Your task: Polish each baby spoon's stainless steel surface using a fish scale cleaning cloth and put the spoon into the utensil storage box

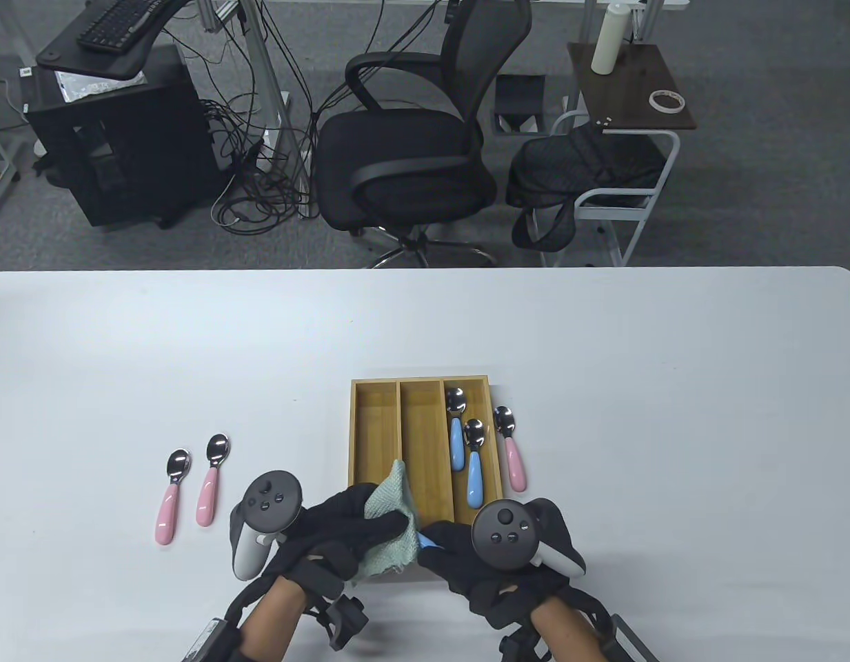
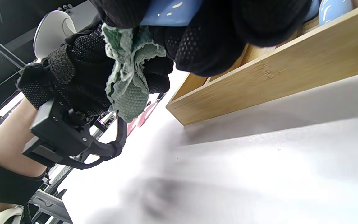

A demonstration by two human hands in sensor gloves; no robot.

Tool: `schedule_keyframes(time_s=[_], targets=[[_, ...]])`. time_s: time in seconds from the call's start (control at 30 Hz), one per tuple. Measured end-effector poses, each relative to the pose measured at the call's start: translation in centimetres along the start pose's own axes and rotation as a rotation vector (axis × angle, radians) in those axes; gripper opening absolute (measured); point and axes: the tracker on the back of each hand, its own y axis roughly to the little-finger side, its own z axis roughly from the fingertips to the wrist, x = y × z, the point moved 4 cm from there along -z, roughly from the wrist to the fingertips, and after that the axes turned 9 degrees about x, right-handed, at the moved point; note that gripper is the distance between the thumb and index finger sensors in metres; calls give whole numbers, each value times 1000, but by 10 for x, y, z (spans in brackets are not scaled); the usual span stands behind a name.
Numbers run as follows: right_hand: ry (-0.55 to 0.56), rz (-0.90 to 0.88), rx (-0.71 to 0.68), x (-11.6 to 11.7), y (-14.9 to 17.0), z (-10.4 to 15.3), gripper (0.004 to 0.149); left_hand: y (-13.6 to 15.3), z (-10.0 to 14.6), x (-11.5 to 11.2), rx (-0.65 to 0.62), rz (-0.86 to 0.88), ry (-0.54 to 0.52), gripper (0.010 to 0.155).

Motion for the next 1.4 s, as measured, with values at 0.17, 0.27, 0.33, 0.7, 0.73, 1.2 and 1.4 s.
schedule_keyframes(time_s=[0.17,0.27,0.33,0.7,0.73,1.2,1.4], targets=[[-22,-11,5,3,2,-3,45,-2,2,1,9,-87,-101,56],[-19,-17,14,2,4,-3,46,-3,2,0,8,-99,-113,55],[-10,-20,17,1,4,-3,46,-3,3,-1,10,-77,-103,55],[7,1,28,-1,6,-2,47,8,-7,-7,67,162,160,50],[7,6,27,0,5,-2,47,7,-6,-7,63,144,153,50],[-17,11,14,4,2,-2,46,-4,2,-1,40,-55,-17,57],[-6,-5,30,1,6,-3,47,-7,4,-1,43,-95,-75,53]])
